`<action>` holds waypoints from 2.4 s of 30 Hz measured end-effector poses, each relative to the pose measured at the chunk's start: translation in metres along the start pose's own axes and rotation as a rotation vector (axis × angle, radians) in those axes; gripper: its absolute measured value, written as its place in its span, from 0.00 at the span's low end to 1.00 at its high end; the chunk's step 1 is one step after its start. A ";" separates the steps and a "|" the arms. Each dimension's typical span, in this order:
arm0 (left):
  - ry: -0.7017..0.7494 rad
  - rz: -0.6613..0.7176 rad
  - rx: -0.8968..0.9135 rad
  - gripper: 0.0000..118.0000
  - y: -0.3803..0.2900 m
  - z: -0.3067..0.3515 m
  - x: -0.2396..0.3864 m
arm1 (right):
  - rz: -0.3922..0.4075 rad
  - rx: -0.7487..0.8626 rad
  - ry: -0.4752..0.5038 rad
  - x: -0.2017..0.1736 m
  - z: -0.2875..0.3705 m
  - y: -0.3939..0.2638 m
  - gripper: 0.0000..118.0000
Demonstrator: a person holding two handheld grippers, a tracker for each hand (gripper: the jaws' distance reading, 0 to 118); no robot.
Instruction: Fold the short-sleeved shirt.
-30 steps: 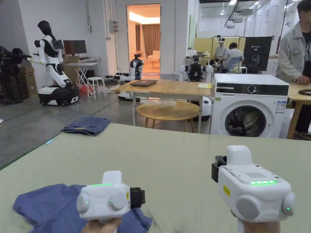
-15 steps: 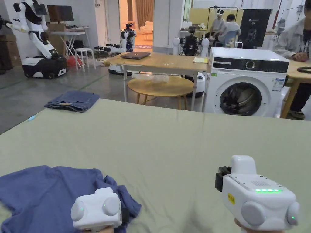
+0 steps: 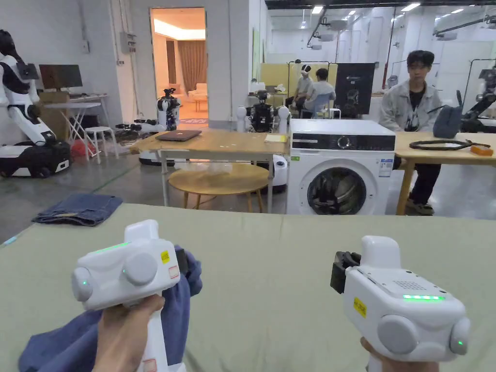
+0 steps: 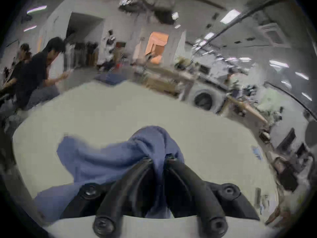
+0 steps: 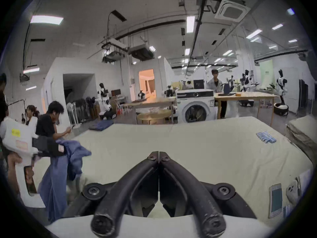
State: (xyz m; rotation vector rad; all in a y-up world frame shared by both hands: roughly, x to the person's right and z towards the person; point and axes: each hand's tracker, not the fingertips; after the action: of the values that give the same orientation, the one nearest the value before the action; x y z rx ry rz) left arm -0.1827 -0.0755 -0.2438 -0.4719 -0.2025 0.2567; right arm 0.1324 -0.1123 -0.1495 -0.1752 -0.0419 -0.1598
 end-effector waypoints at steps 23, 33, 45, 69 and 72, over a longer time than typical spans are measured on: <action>-0.500 -0.436 -0.669 0.66 -0.295 -0.077 0.263 | 0.008 -0.010 -0.299 0.153 0.121 -0.017 0.00; -0.320 -0.295 -0.001 0.80 -0.100 0.050 0.111 | 0.068 0.092 -0.178 0.118 0.123 -0.009 0.00; 0.089 -0.143 0.246 0.00 -0.118 0.171 -0.051 | 0.108 0.092 -0.069 0.083 0.126 -0.033 0.00; 0.133 -0.396 -0.691 0.02 -0.273 0.062 -0.003 | 0.145 -0.501 -0.268 0.173 0.103 -0.123 1.00; 0.130 -0.370 -0.686 0.02 -0.275 0.065 -0.009 | 0.143 -0.620 -0.265 0.198 0.085 -0.133 1.00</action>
State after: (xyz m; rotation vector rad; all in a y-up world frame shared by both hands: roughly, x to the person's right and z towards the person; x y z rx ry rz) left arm -0.1531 -0.2867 -0.0590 -1.1122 -0.2454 -0.2206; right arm 0.3043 -0.2569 -0.0321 -0.8158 -0.2443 -0.0010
